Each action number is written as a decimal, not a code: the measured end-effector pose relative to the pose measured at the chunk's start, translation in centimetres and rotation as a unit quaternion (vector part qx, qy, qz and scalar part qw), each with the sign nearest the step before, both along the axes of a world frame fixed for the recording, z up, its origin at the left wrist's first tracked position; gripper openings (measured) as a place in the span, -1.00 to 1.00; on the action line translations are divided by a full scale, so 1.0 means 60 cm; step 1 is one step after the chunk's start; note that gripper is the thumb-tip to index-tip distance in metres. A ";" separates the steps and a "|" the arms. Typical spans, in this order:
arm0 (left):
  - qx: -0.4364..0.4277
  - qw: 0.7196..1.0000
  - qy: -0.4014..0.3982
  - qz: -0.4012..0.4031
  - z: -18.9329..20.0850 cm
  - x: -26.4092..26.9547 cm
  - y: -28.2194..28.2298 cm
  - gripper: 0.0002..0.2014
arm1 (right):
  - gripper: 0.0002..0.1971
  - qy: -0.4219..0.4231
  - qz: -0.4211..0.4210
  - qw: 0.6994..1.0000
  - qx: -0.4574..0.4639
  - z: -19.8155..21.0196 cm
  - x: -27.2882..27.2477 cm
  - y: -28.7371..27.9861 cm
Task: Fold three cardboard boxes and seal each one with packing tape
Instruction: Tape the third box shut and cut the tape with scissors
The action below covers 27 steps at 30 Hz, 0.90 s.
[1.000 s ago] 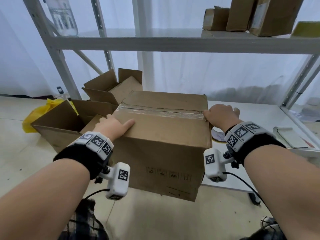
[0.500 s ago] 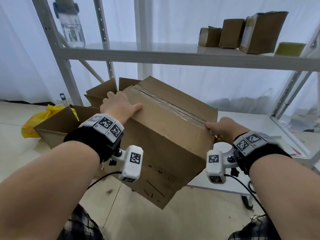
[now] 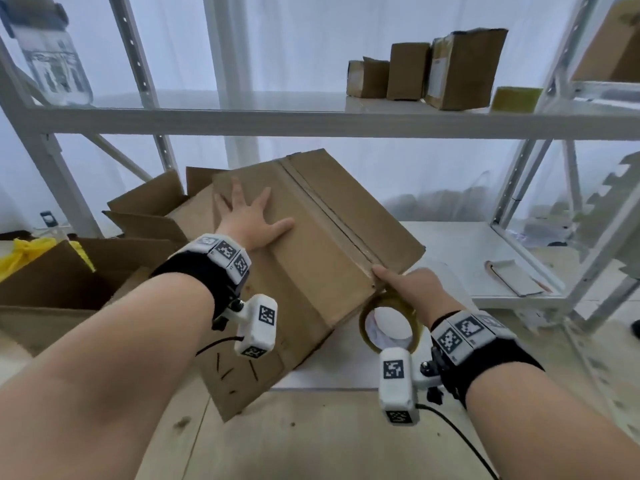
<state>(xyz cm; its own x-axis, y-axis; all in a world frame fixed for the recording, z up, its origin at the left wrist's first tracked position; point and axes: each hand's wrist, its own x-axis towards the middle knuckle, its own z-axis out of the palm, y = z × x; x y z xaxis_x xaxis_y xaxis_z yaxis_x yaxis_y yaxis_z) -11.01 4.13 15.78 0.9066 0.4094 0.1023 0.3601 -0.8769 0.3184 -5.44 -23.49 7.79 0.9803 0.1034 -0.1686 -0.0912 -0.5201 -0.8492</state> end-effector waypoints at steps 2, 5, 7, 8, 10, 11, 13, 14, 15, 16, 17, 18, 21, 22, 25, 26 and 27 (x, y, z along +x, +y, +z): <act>-0.055 0.998 -0.012 0.000 -0.025 -0.007 -0.001 -0.15 | -0.54 -0.011 -0.009 0.999 0.039 0.003 0.004 0.020; -0.110 0.994 -0.022 -0.012 -0.068 -0.020 -0.013 -0.05 | -0.31 -0.018 -0.011 0.999 0.040 0.005 0.017 0.043; -0.132 0.991 -0.007 -0.016 -0.089 -0.022 -0.026 -0.09 | -0.20 -0.018 0.005 1.000 0.016 0.012 0.024 0.053; -0.144 0.989 -0.003 -0.016 -0.094 -0.021 -0.029 -0.15 | -0.08 -0.015 0.011 1.000 0.004 0.017 0.028 0.056; -0.168 0.986 -0.002 -0.011 -0.095 -0.017 -0.025 -0.25 | 0.12 -0.017 0.011 0.999 -0.047 0.030 0.035 0.061; -0.174 0.985 0.000 -0.006 -0.093 -0.016 -0.019 -0.28 | 0.16 -0.034 0.012 0.996 -0.082 0.035 0.041 0.062; -0.185 0.983 -0.004 0.002 -0.090 -0.017 -0.009 -0.35 | 0.26 -0.078 0.022 0.987 -0.136 0.048 0.055 0.061; -0.192 0.981 -0.007 0.004 -0.090 -0.018 -0.007 -0.37 | 0.29 -0.092 0.035 0.985 -0.143 0.053 0.066 0.058; -0.200 0.980 -0.012 0.008 -0.089 -0.019 -0.006 -0.38 | 0.31 -0.096 0.050 0.985 -0.136 0.054 0.082 0.059; -0.210 0.977 -0.019 0.012 -0.089 -0.021 -0.006 -0.36 | 0.32 -0.092 0.064 0.987 -0.118 0.056 0.097 0.059; -0.218 0.975 -0.028 0.022 -0.090 -0.022 -0.007 -0.30 | 0.31 -0.080 0.076 0.990 -0.090 0.059 0.108 0.061; -0.222 0.973 -0.036 0.042 -0.090 -0.022 -0.007 -0.20 | 0.30 -0.063 0.087 0.992 -0.061 0.059 0.122 0.064; -0.234 0.965 -0.042 0.108 -0.092 -0.017 -0.010 0.09 | 0.31 -0.040 0.092 0.994 -0.037 0.060 0.131 0.076; -0.250 0.960 -0.045 0.119 -0.094 -0.015 -0.011 0.11 | 0.29 -0.049 0.089 0.994 -0.036 0.057 0.132 0.078; -0.288 0.943 -0.101 0.135 -0.092 -0.018 -0.008 0.05 | 0.25 -0.085 0.082 0.992 -0.034 0.047 0.126 0.080; -0.275 0.944 -0.127 0.130 -0.084 -0.019 -0.004 0.02 | 0.26 -0.101 0.077 0.991 -0.033 0.050 0.121 0.082; -0.255 0.948 -0.147 0.120 -0.072 -0.020 0.000 -0.02 | 0.22 -0.120 0.069 0.990 -0.034 0.057 0.114 0.083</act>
